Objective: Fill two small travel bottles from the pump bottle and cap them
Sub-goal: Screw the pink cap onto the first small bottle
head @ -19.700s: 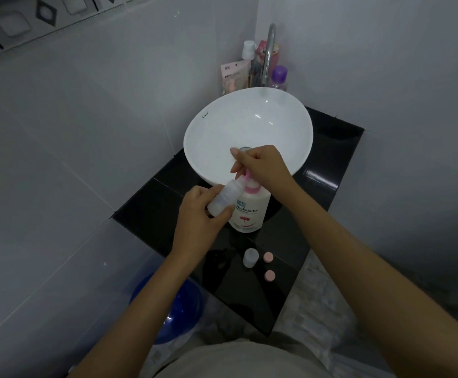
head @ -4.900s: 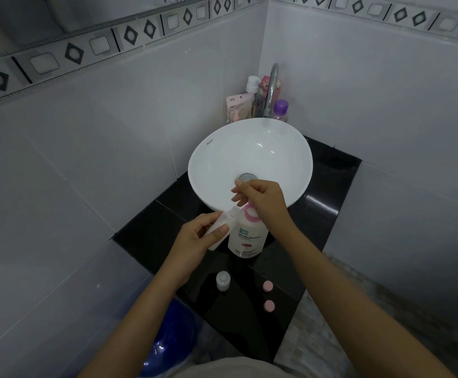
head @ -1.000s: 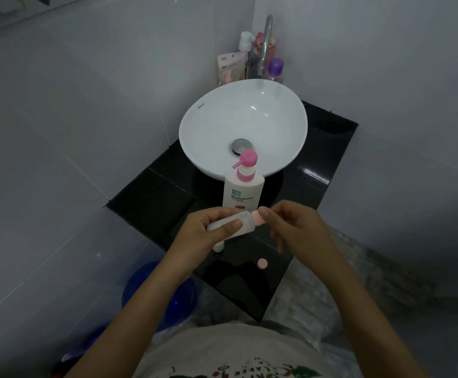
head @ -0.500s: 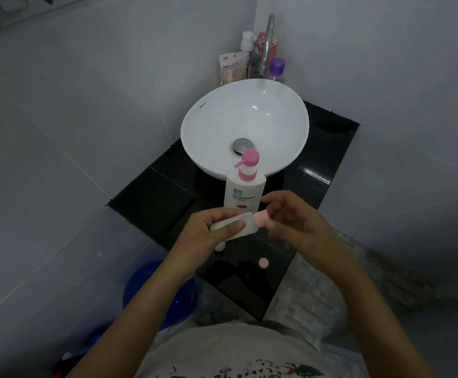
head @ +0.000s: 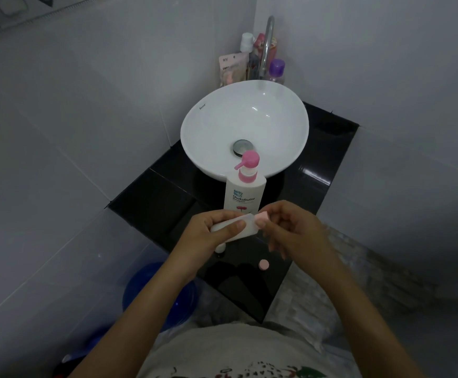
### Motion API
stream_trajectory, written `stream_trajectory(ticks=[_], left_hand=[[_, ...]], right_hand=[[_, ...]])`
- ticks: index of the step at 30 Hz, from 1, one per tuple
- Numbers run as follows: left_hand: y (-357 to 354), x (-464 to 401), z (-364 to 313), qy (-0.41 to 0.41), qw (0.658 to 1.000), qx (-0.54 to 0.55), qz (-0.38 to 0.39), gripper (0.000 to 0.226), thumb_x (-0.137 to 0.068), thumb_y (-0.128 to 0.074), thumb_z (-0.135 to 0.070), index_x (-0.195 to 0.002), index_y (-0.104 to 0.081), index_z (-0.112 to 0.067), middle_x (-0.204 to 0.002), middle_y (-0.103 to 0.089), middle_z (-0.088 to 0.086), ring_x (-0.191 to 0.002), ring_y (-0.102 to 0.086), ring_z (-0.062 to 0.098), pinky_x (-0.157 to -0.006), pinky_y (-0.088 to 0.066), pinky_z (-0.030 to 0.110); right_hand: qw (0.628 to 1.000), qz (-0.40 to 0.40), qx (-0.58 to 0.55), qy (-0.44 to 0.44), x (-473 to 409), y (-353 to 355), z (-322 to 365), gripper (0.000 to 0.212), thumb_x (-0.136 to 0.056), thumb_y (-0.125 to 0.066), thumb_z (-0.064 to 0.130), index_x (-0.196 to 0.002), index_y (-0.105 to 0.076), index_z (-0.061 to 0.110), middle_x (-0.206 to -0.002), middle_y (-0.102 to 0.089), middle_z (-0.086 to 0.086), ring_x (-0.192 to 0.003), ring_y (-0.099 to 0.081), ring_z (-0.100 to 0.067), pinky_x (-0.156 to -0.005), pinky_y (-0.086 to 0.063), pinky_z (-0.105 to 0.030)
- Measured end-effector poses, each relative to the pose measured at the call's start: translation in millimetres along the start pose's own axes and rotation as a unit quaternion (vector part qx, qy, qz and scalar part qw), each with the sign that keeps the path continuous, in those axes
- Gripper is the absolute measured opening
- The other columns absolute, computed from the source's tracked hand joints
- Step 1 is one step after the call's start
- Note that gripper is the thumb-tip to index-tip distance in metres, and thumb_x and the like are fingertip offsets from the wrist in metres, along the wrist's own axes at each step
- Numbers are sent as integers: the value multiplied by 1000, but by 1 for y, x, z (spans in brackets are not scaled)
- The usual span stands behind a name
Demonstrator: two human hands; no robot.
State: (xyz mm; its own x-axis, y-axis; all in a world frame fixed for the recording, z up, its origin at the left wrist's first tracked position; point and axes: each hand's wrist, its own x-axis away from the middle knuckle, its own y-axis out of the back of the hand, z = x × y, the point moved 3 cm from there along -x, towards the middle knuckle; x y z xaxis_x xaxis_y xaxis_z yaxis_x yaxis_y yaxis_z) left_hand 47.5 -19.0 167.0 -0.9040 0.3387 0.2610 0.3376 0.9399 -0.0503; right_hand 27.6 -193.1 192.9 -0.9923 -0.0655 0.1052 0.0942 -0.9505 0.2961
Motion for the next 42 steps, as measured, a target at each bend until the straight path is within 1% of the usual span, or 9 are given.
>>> stream_trajectory(ticks=[6,10,16,19,23,27,33,38,42], left_hand=[[-3,0,2,-12,1000,-8,-24,24,-75,-70,-23,-99,-71,-23,-99,-71,-7,-90,-66,0,-67,-51,10],[-4,1,9,-28,998,-48,-39,26,-76,-73,-21,-102,-70,-21,-102,-70,-8,-95,-63,0,-71,-50,10],[14,-3,26,-24,993,-95,-71,40,-76,-73,-21,-115,-64,-23,-112,-63,-5,-97,-61,7,-75,-52,13],[32,1,40,-7,990,-87,-106,28,-79,-70,-20,-106,-68,-20,-96,-70,-4,-84,-64,1,-69,-48,5],[46,7,64,1,986,-103,-130,21,-79,-71,-16,-100,-70,-18,-90,-71,-2,-80,-64,4,-72,-51,10],[52,6,88,25,985,-117,-124,23,-77,-73,-16,-100,-70,-18,-93,-71,2,-82,-66,7,-73,-52,12],[51,-12,113,58,977,-170,-111,47,-68,-81,-11,-110,-63,-20,-104,-60,3,-91,-59,15,-73,-47,16],[43,-33,127,71,966,-228,-96,64,-63,-83,-7,-121,-57,-15,-111,-52,5,-96,-56,21,-73,-44,17],[36,-45,133,46,966,-237,-91,48,-67,-81,-6,-111,-63,-12,-112,-57,9,-96,-57,20,-79,-45,18]], right_hand=[[996,-43,-63,-51,-1,-7,-10,14,-88,-62,19,-92,-65,6,-51,-61,5,-34,-49,-2,-34,-36,-12],[994,-71,-65,-56,0,-11,-18,7,-90,-60,20,-89,-66,15,-60,-64,-2,-40,-51,-6,-36,-39,-15],[984,-57,154,66,-5,-10,-34,17,-88,-59,26,-105,-61,21,-92,-60,11,-81,-59,-2,-63,-51,-12],[951,-17,295,97,-16,-22,-61,21,-92,-56,22,-110,-60,15,-101,-60,-1,-84,-60,-13,-66,-45,-19],[920,47,380,79,-31,-40,-98,31,-95,-50,18,-125,-54,10,-114,-58,-10,-92,-60,-27,-73,-42,-30],[912,73,397,76,-33,-50,-116,29,-92,-54,19,-120,-56,9,-110,-58,-12,-88,-60,-30,-71,-46,-35],[950,43,308,-16,-36,-48,-125,21,-85,-60,27,-104,-53,19,-97,-59,-1,-84,-60,-23,-66,-41,-29],[949,49,304,-62,-35,-41,-123,64,-76,-69,35,-130,-35,29,-98,-57,6,-91,-59,-17,-61,-36,-24],[948,-8,295,-122,-22,-27,-132,59,-74,-73,35,-121,-39,28,-79,-48,14,-72,-51,-8,-54,-34,-22]])
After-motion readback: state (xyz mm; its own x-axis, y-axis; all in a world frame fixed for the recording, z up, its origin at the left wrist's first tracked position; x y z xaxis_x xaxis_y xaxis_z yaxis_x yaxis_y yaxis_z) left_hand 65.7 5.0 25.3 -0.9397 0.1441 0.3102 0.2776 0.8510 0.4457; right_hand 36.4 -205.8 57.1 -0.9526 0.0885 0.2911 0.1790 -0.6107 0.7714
